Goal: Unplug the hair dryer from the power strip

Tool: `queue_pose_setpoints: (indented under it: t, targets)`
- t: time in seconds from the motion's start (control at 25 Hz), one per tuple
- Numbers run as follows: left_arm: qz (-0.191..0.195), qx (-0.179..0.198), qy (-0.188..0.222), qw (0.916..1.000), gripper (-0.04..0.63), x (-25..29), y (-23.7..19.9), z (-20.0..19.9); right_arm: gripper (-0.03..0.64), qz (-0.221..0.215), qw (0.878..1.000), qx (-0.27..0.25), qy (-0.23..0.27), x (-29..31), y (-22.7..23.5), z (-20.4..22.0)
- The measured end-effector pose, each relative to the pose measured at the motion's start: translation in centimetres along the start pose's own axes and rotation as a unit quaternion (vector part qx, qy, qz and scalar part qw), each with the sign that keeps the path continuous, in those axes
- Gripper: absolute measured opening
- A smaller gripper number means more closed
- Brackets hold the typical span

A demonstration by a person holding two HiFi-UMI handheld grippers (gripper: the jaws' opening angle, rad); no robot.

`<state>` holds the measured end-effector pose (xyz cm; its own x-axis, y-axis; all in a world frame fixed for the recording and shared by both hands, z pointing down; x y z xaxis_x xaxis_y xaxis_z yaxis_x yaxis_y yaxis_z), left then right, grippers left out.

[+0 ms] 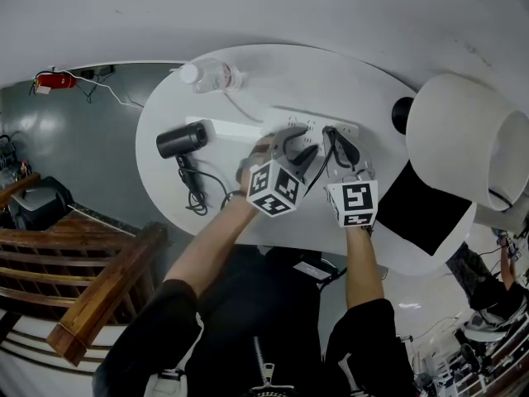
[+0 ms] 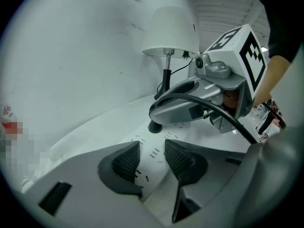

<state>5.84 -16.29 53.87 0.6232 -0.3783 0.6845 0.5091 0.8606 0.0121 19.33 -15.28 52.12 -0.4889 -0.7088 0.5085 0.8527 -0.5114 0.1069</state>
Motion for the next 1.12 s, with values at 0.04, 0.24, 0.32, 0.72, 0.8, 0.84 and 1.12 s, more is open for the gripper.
queue_pose_setpoints:
  t: [0.04,0.24,0.32,0.72,0.8,0.84,1.12]
  targets:
    - [-0.001,-0.001,0.0,1.0,0.17,0.0,0.0,0.0,0.046,0.0,1.0,0.001,0.0,0.0,0.0,-0.1]
    - [0.003,-0.003,-0.002,1.0,0.17,0.1,-0.1,0.0,0.046,0.005,1.0,-0.003,0.003,-0.4,-0.5,0.1]
    - [0.008,-0.001,-0.002,1.0,0.171,0.1,0.0,0.0,0.046,0.007,1.0,-0.001,0.007,-0.7,-0.7,0.3]
    - [0.009,0.016,0.005,0.9998,0.173,-0.1,0.2,0.1,0.046,0.019,1.0,0.009,0.008,-0.6,-0.6,0.4]
    - [0.005,0.013,0.004,0.9999,0.173,0.0,0.2,0.1,0.046,0.022,1.0,0.01,0.003,-0.4,-0.3,0.5]
    - [0.003,0.012,0.004,0.9999,0.173,0.1,0.2,0.1,0.046,0.022,1.0,0.011,0.001,-0.3,-0.3,0.4]
    - [0.006,0.006,0.006,0.9999,0.173,0.1,0.1,0.0,0.046,0.02,1.0,-0.006,0.005,-0.5,-0.6,-0.2]
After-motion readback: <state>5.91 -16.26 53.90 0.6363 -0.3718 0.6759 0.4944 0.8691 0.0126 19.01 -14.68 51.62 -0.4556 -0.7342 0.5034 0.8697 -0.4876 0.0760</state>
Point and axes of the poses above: the fingertips, and each gripper's own axes: x forward along the fingers, y to its right, z out of its underside, the point moved 10 cm from there along -x, backward along the fingers, and after that the axes turned 2 degrees about y, right-handed, at the moved point
